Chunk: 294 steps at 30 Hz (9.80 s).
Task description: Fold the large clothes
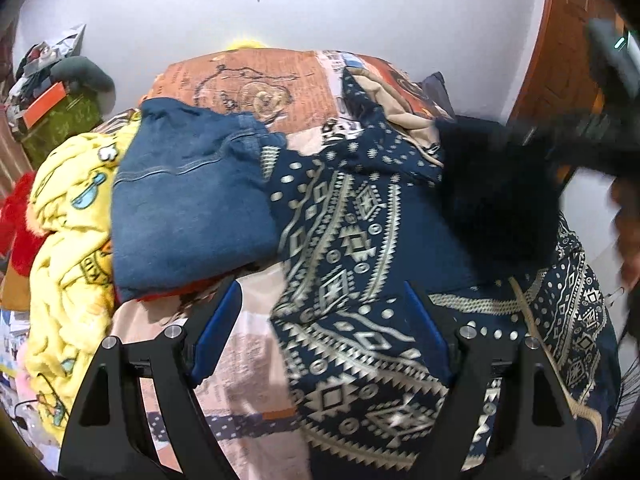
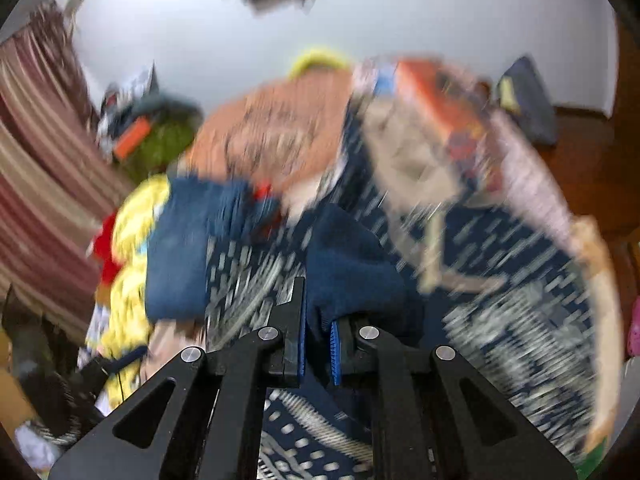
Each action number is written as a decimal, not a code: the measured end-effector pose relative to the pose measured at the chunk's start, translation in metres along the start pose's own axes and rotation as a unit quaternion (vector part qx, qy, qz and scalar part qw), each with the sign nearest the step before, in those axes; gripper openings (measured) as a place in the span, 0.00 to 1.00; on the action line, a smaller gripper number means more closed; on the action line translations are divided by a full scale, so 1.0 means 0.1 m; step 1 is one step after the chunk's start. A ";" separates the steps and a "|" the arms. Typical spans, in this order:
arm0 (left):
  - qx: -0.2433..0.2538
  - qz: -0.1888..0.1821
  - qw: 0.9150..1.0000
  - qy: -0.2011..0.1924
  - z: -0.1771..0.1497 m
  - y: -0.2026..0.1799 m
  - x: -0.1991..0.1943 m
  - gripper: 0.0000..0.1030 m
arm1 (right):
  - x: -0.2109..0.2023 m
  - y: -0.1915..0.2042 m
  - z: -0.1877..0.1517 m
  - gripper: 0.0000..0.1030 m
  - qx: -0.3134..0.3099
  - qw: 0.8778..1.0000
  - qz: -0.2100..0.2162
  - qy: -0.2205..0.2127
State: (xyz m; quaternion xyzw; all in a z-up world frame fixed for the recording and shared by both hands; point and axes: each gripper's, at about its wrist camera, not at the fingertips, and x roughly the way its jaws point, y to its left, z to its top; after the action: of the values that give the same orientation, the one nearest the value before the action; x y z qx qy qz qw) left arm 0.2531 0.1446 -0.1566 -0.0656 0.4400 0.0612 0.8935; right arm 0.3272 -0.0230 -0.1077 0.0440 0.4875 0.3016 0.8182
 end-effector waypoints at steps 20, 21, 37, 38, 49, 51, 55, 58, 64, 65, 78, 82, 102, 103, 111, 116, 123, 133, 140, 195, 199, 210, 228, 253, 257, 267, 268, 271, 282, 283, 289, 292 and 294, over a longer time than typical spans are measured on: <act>0.013 0.000 1.000 0.017 0.00 0.06 0.05 0.78 | -0.17 -0.14 -0.36 0.48 -0.046 0.995 -0.009 0.085; 0.028 0.000 1.000 0.014 0.05 -0.05 0.06 0.78 | -0.24 -0.21 -0.32 0.52 -0.044 0.997 -0.024 0.067; 0.222 0.039 0.971 0.083 0.25 -1.35 1.16 0.76 | -0.48 -1.85 -0.57 0.53 0.067 0.979 -0.184 0.050; 0.225 0.041 0.970 0.086 0.26 -1.35 1.21 0.74 | -0.41 -1.92 -0.62 0.53 0.074 0.978 -0.185 0.061; 0.096 0.007 0.994 0.044 0.62 -0.72 0.95 0.07 | -0.24 -1.98 -0.77 0.63 0.070 0.980 -0.179 0.056; 0.063 -0.008 0.998 0.029 0.64 -0.53 0.77 0.07 | -0.24 -1.97 -0.79 0.64 0.064 0.980 -0.180 0.053; 0.024 -0.031 0.999 0.028 0.54 -0.23 0.57 0.08 | -0.24 -2.03 -0.81 0.65 0.070 0.981 -0.174 0.049; 0.007 -0.033 0.998 0.058 0.33 -0.06 0.62 0.11 | -0.24 -2.01 -0.82 0.65 0.068 0.981 -0.177 0.046; -0.018 -0.013 0.994 0.105 -0.12 0.17 0.78 0.29 | -0.24 -2.01 -0.83 0.66 0.066 0.980 -0.181 0.047; -0.023 -0.015 0.994 0.106 -0.18 0.20 0.76 0.33 | -0.24 -2.01 -0.83 0.66 0.066 0.980 -0.181 0.047; 0.043 0.046 0.995 0.083 -0.10 0.26 0.31 0.63 | -0.35 -1.96 -0.65 0.68 0.086 0.979 -0.173 0.067; 0.060 0.042 0.996 0.047 0.20 0.17 0.14 0.67 | -0.52 -1.76 -0.44 0.68 0.051 0.983 -0.172 0.039; 0.095 -0.023 0.995 -0.015 1.75 -0.78 0.91 0.75 | -0.01 -1.23 0.95 0.68 -0.043 0.988 -0.146 -0.021; 0.085 -0.030 0.996 -0.008 1.80 -0.80 1.03 0.75 | 0.08 -1.27 0.99 0.68 -0.039 0.988 -0.147 -0.013; 0.044 -0.029 0.997 0.048 2.12 -0.80 1.91 0.75 | 0.95 -1.65 1.19 0.68 0.029 0.989 -0.130 0.064; -0.015 -0.037 0.995 0.095 2.18 -0.65 2.42 0.74 | 1.39 -1.79 1.25 0.68 0.054 0.984 -0.144 0.094; -0.095 -0.080 0.983 0.133 2.17 -0.48 2.85 0.74 | 1.69 -1.72 1.25 0.66 0.036 0.980 -0.161 0.109; 0.005 -0.041 0.997 0.065 2.19 -0.69 2.27 0.05 | 1.27 -1.47 1.06 0.11 -0.018 0.986 -0.140 0.085; 0.088 -0.055 0.995 0.009 2.10 -0.93 1.42 0.04 | 0.15 -1.18 0.89 0.11 -0.048 0.994 -0.101 0.016; 0.028 -0.090 0.992 0.084 1.20 -0.47 1.73 0.29 | 0.74 -1.10 0.20 0.31 -0.025 0.998 -0.031 0.055; 0.047 -0.087 0.992 0.075 1.25 -0.56 1.70 0.08 | 0.67 -1.16 0.22 0.13 -0.012 0.999 -0.015 0.045; 0.128 -0.151 0.980 -0.028 1.20 -1.04 0.40 0.07 | -0.38 -0.84 0.03 0.10 -0.076 0.997 0.005 -0.015; 0.181 -0.187 0.964 0.048 -0.16 -1.28 -0.06 0.07 | -0.87 -1.01 -1.18 0.10 -0.031 0.999 0.003 0.031; 0.111 -0.115 0.987 -0.004 -0.17 -0.62 -0.58 0.50 | -1.44 -0.94 -1.40 0.13 -0.027 0.998 -0.051 -0.033; 0.110 -0.110 0.988 -0.011 0.10 -0.67 -0.41 0.50 | -1.35 -0.78 -1.18 0.14 -0.045 0.997 -0.048 -0.048; 0.124 -0.129 0.983 0.044 0.35 -1.09 0.30 0.50 | -0.67 -0.66 -1.00 0.16 -0.043 0.999 -0.019 0.009; 0.127 -0.138 0.981 0.050 0.30 -1.12 0.32 0.50 | -0.61 -0.68 -1.04 0.16 -0.039 0.999 -0.019 0.019; 0.149 -0.160 0.974 0.063 0.06 -1.26 0.32 0.50 | -0.44 -0.76 -1.20 0.16 -0.038 0.998 -0.026 0.053; 0.205 -0.124 0.968 0.072 -0.74 -1.43 0.30 0.61 | -0.50 -0.96 -1.75 0.24 -0.049 0.993 -0.048 0.096; 0.196 -0.124 0.970 0.073 -0.74 -1.41 0.28 0.61 | -0.53 -0.96 -1.76 0.26 -0.045 0.993 -0.049 0.094; 0.148 -0.132 0.978 0.059 -0.54 -1.18 0.07 0.61 | -0.70 -0.97 -1.68 0.31 -0.051 0.994 -0.066 0.077; 0.126 -0.115 0.985 0.024 -0.38 -0.96 -0.13 0.64 | -0.82 -0.98 -1.59 0.35 -0.057 0.994 -0.079 0.052; 0.101 -0.094 0.990 -0.003 -0.26 -0.73 -0.23 0.72 | -0.89 -0.99 -1.51 0.41 -0.054 0.995 -0.083 0.032</act>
State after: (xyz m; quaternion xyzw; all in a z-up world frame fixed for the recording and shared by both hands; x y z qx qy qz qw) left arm 0.2309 0.0670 -0.1492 -0.0156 0.4334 -0.0680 0.8985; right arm 0.2168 -0.1852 -0.1537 -0.0505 0.4984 0.2599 0.8255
